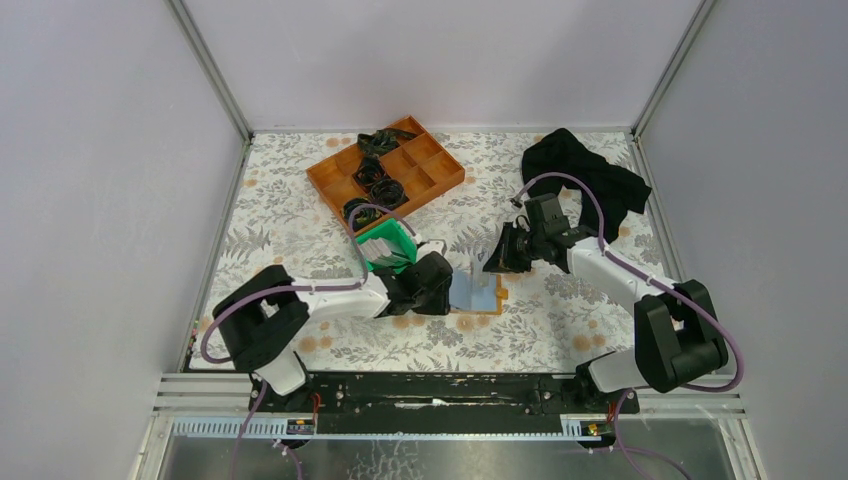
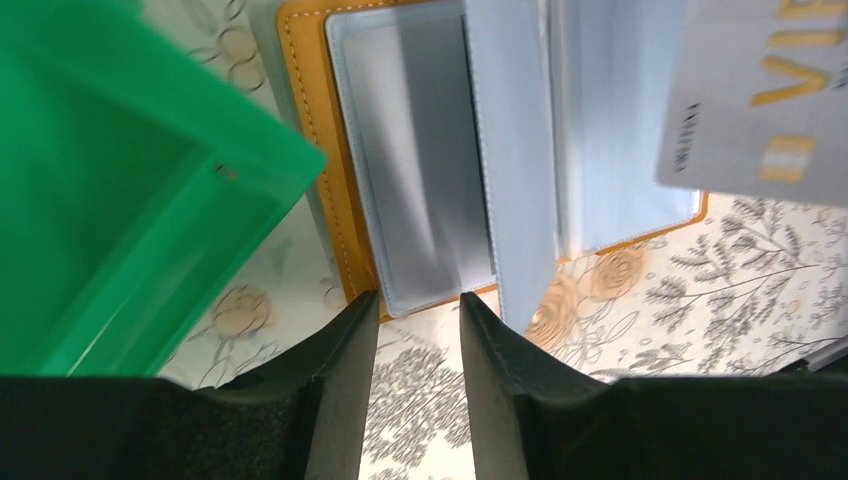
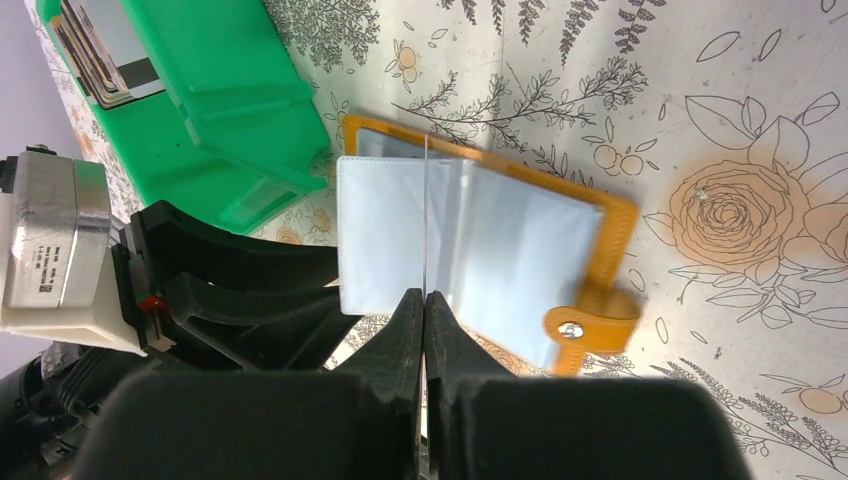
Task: Put the credit cards into the card holder
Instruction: Turn over the card slot in the card holder.
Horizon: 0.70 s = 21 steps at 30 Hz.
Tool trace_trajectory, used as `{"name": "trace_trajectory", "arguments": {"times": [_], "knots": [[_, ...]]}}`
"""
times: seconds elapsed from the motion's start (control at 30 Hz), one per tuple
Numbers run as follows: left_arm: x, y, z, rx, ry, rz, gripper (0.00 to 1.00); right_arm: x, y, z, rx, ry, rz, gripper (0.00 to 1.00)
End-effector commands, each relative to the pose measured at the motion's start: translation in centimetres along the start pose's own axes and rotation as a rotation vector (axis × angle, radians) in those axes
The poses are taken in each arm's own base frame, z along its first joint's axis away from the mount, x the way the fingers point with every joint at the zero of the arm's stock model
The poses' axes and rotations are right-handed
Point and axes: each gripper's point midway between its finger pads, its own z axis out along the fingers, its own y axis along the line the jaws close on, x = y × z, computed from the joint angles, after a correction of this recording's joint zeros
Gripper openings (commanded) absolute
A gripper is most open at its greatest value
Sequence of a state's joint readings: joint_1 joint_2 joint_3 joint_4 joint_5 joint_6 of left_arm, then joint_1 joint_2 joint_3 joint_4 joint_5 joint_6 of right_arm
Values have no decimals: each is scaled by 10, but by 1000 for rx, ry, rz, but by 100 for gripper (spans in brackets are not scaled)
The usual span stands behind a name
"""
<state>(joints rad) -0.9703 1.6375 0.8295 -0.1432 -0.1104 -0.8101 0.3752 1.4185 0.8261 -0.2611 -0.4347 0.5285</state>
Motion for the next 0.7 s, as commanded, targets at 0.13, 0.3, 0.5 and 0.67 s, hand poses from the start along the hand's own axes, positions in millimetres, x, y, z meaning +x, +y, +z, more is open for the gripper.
{"name": "trace_trajectory", "arguments": {"times": [0.13, 0.3, 0.5, 0.67], "knots": [[11, 23, -17, -92, 26, 29, 47, -1, 7, -5, -32, -20, -53, 0], [11, 22, -16, -93, 32, 33, 48, 7, 8, 2, -68, 16, -44, 0], [5, 18, -18, -96, 13, 30, 49, 15, 3, 9, -77, 46, -30, 0], [-3, 15, -24, -102, -10, 23, 51, 18, 3, 11, -77, 56, -29, 0]]}}
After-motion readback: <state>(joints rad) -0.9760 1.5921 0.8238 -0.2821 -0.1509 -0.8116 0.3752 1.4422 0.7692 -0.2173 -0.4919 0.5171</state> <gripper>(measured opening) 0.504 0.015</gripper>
